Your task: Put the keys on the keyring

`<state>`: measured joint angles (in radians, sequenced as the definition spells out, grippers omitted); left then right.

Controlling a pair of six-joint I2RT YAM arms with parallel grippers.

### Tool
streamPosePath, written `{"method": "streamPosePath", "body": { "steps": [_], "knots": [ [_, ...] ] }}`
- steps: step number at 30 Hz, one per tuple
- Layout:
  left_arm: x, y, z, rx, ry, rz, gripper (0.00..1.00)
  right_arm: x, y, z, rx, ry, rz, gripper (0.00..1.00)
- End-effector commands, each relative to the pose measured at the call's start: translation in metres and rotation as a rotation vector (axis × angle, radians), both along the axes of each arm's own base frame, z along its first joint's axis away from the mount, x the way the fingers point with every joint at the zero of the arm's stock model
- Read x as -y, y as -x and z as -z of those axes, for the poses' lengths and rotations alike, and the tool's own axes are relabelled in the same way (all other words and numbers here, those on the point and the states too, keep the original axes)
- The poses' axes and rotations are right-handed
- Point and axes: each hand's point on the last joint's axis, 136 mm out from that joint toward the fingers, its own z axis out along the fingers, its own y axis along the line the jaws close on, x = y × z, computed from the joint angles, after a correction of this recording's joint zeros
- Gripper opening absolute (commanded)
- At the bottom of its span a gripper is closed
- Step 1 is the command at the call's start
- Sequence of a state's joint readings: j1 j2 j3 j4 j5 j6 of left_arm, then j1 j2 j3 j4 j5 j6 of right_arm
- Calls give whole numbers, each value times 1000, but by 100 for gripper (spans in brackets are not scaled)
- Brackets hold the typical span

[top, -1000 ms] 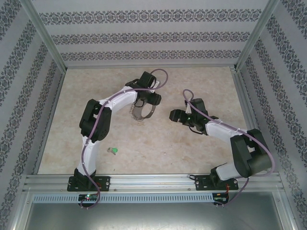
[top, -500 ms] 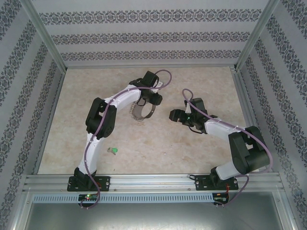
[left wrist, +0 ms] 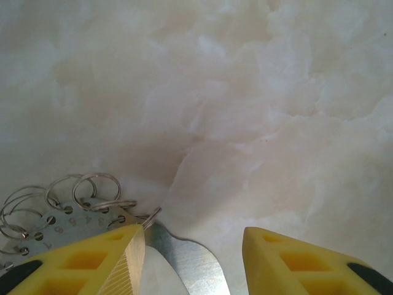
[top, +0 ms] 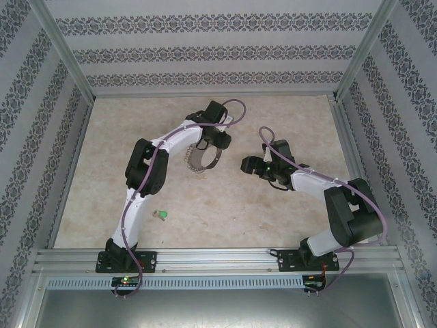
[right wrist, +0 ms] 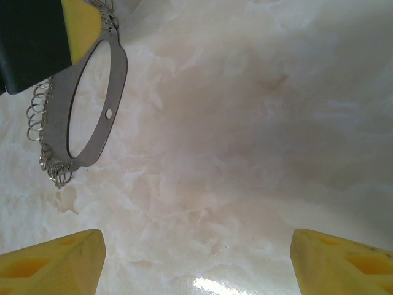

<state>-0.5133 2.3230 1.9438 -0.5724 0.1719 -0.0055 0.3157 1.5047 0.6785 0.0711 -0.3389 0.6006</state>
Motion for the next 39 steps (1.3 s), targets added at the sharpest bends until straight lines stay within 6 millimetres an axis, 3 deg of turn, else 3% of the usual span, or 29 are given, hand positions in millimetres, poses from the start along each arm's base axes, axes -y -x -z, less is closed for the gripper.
{"method": "streamPosePath", "body": {
  "steps": [1,16,27,39],
  "knots": [
    [-9,-4,11,-20,-38,-1,46,-2,-10,-8,21,-25,3,79],
    [-14,-5,20,-49,-47,-11,46,-1,-12,-7,20,-27,4,80],
    [-19,-5,8,-63,-75,-22,47,-2,-13,-10,25,-37,1,79],
    [-32,11,-5,-22,-191,83,46,-2,-13,-12,29,-46,-1,79]
  ]
}}
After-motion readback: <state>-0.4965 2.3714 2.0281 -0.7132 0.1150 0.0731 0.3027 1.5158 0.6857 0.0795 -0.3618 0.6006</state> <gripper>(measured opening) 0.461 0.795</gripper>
